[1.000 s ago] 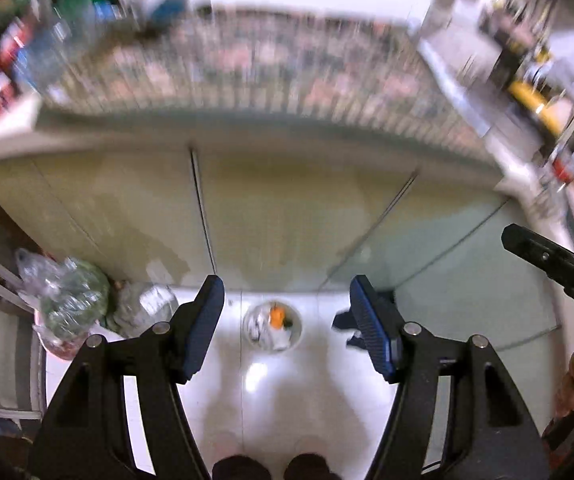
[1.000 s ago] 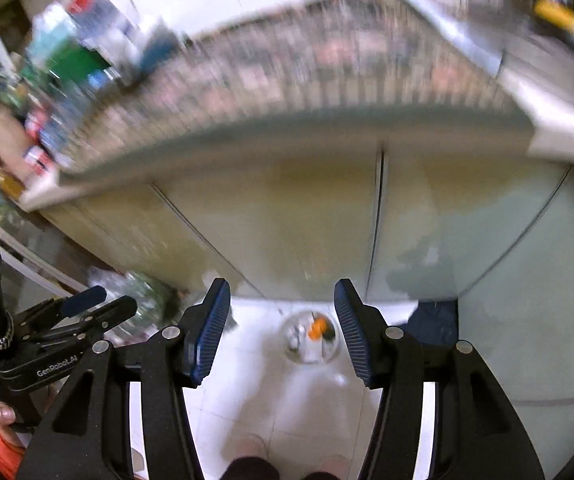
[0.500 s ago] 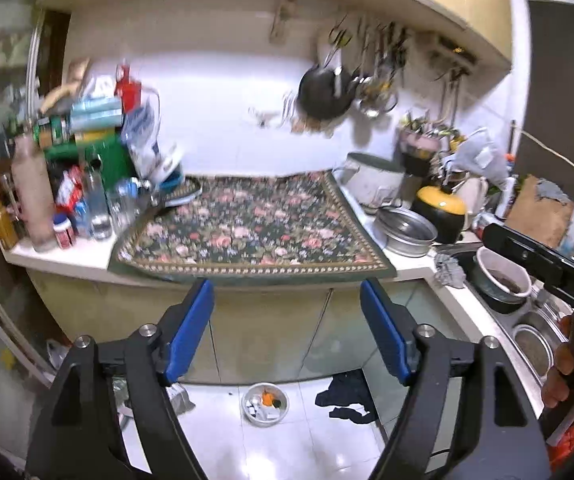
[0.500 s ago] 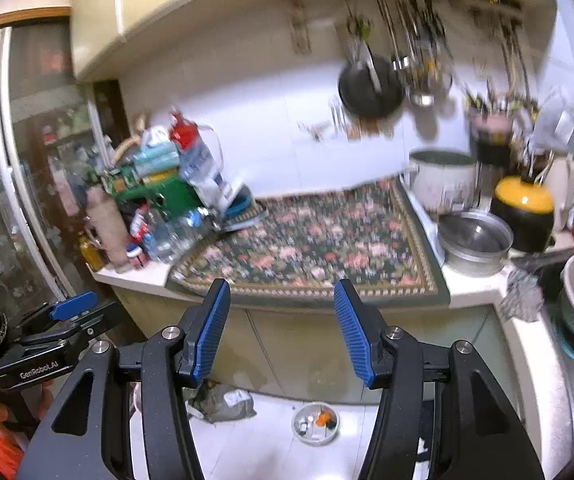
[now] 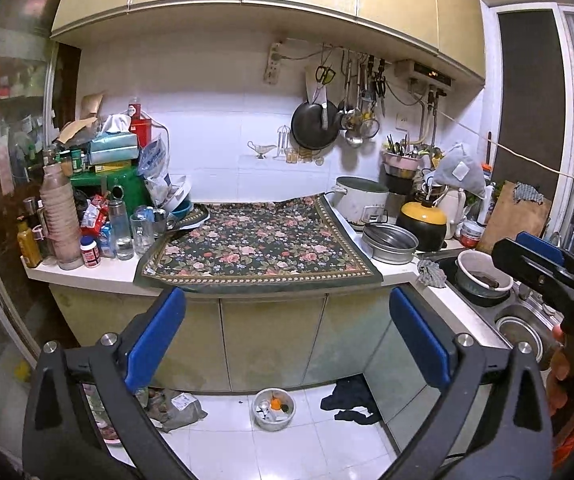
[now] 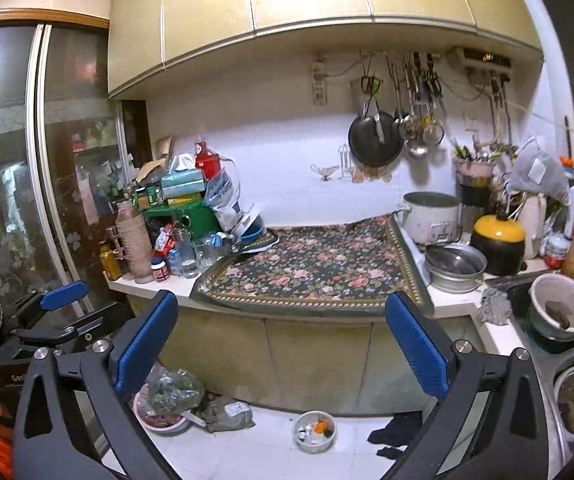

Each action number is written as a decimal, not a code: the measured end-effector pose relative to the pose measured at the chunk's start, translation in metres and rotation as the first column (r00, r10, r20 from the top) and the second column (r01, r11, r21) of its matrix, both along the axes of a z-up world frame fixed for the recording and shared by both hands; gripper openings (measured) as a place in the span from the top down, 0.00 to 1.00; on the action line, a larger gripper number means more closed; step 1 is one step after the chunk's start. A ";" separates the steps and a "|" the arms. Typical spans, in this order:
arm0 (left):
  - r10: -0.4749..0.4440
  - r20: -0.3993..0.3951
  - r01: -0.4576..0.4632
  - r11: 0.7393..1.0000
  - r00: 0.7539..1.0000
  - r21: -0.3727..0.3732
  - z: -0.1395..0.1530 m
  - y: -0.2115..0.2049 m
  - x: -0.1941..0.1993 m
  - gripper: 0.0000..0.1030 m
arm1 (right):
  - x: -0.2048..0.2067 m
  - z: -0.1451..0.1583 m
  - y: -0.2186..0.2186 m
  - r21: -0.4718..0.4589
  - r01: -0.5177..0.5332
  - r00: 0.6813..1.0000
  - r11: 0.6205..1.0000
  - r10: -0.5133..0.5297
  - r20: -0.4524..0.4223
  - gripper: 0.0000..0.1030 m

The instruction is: Collect trash

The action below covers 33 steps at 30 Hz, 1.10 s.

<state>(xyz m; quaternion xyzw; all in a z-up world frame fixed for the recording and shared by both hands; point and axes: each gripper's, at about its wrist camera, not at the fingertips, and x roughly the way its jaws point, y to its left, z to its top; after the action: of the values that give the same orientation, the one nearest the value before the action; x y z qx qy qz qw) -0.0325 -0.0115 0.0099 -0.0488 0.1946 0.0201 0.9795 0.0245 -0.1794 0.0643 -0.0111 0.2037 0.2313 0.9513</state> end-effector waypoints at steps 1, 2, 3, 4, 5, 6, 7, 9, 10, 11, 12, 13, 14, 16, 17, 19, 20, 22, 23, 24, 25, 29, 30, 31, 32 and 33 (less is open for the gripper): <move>-0.001 0.001 0.001 1.000 1.000 -0.002 0.000 0.001 -0.002 0.01 | -0.003 0.000 0.000 -0.003 0.002 1.000 1.000 -0.002 0.003 0.00; -0.001 0.002 0.001 1.000 1.000 -0.004 0.001 0.001 -0.004 0.01 | -0.003 0.001 0.001 -0.007 0.006 1.000 1.000 -0.006 0.003 0.00; -0.001 0.003 0.001 1.000 1.000 -0.005 0.001 0.001 -0.006 0.01 | -0.004 0.000 0.002 -0.007 0.007 1.000 1.000 -0.007 0.000 0.00; 0.001 0.006 -0.001 1.000 1.000 -0.006 0.002 0.002 -0.007 0.01 | -0.004 0.000 0.001 -0.006 0.005 1.000 1.000 -0.005 -0.005 0.00; 0.004 0.007 -0.004 1.000 1.000 -0.006 0.002 0.000 -0.008 0.01 | -0.005 0.000 0.001 -0.004 0.004 1.000 1.000 -0.004 -0.009 0.00; 0.007 0.007 -0.007 1.000 1.000 -0.006 0.002 0.001 -0.008 0.01 | -0.006 0.000 0.001 -0.003 0.004 1.000 1.000 -0.004 -0.012 0.00; 0.009 0.008 -0.009 1.000 1.000 -0.007 0.003 0.002 -0.008 0.01 | -0.008 -0.001 0.000 -0.003 0.004 1.000 1.000 -0.004 -0.013 0.00; 0.013 0.009 -0.013 1.000 1.000 -0.011 0.003 0.003 -0.009 0.01 | -0.008 -0.002 -0.001 -0.008 0.005 1.000 1.000 -0.005 -0.016 0.00; 0.014 0.009 -0.014 1.000 1.000 -0.014 0.003 0.004 -0.010 0.01 | -0.007 -0.002 -0.001 -0.012 0.004 1.000 1.000 -0.004 -0.019 0.00; 0.014 0.009 -0.014 1.000 1.000 -0.016 0.003 0.004 -0.009 0.01 | -0.010 -0.002 -0.002 -0.014 0.003 1.000 1.000 -0.003 -0.019 0.00; 0.016 0.009 -0.016 1.000 1.000 -0.018 0.003 0.003 -0.008 0.01 | -0.009 -0.002 -0.002 -0.017 0.004 1.000 1.000 -0.004 -0.021 0.00; 0.018 0.008 -0.018 1.000 1.000 -0.018 0.003 0.003 -0.007 0.01 | -0.009 -0.002 -0.002 -0.017 0.004 1.000 1.000 -0.004 -0.023 0.00; 0.017 0.008 -0.017 1.000 1.000 -0.017 0.003 0.003 -0.007 0.01 | -0.010 -0.002 -0.003 -0.017 0.002 1.000 1.000 -0.003 -0.025 0.00; 0.014 0.008 -0.014 1.000 1.000 -0.016 0.003 0.004 -0.007 0.01 | -0.009 -0.003 -0.004 -0.017 0.002 1.000 1.000 -0.003 -0.029 0.00; 0.017 0.008 -0.017 1.000 1.000 -0.016 0.003 0.003 -0.007 0.01 | -0.009 -0.002 -0.005 -0.016 0.004 1.000 1.000 -0.004 -0.031 0.00; 0.016 0.008 -0.016 1.000 1.000 -0.019 0.003 0.003 -0.007 0.01 | -0.008 -0.002 -0.005 -0.016 0.003 0.999 1.000 -0.003 -0.036 0.00; 0.014 0.007 -0.014 1.000 1.000 -0.020 0.003 0.003 -0.007 0.01 | -0.008 -0.002 -0.005 -0.017 0.003 0.999 1.000 -0.003 -0.037 0.00; 0.012 0.006 -0.012 1.000 1.000 -0.022 0.003 0.004 -0.005 0.01 | -0.007 -0.002 -0.005 -0.018 0.003 0.999 1.000 -0.004 -0.037 0.00; 0.013 0.005 -0.013 1.000 1.000 -0.019 0.003 0.004 -0.005 0.01 | -0.007 -0.002 -0.005 -0.019 0.004 0.999 1.000 -0.005 -0.038 0.00; 0.013 0.005 -0.013 1.000 1.000 -0.019 0.003 0.003 -0.005 0.01 | -0.007 -0.003 -0.004 -0.019 0.005 0.999 1.000 -0.006 -0.040 0.00; 0.013 0.003 -0.013 1.000 1.000 -0.018 0.003 0.004 -0.004 0.01 | -0.006 -0.002 -0.004 -0.020 0.005 0.999 1.000 -0.006 -0.043 0.00; 0.006 -0.001 -0.006 1.000 1.000 -0.024 0.002 0.008 0.000 0.01 | -0.004 -0.002 -0.003 -0.020 0.003 0.999 1.000 -0.004 -0.051 0.00; 0.005 -0.002 -0.005 1.000 1.000 -0.025 0.001 0.010 0.001 0.01 | -0.004 -0.002 -0.003 -0.020 0.003 0.999 1.000 -0.004 -0.052 0.00; 0.005 -0.004 -0.005 1.000 1.000 -0.025 0.001 0.011 0.001 0.01 | -0.004 -0.002 -0.003 -0.020 0.004 0.999 1.000 -0.005 -0.051 0.00; 0.003 -0.004 -0.004 1.000 1.000 -0.025 0.000 0.011 0.002 0.01 | -0.004 -0.002 -0.003 -0.020 0.005 0.999 1.000 -0.006 -0.052 0.00; 0.003 -0.004 -0.003 1.000 1.000 -0.025 0.001 0.011 0.002 0.01 | -0.004 -0.003 -0.003 -0.019 0.004 0.999 1.000 -0.005 -0.052 0.00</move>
<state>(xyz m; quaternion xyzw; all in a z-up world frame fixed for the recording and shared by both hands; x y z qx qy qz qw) -0.0306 -0.0001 0.0105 -0.0615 0.1965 0.0193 0.9784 0.0203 -0.1822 0.0616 -0.0134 0.2305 0.2275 0.9460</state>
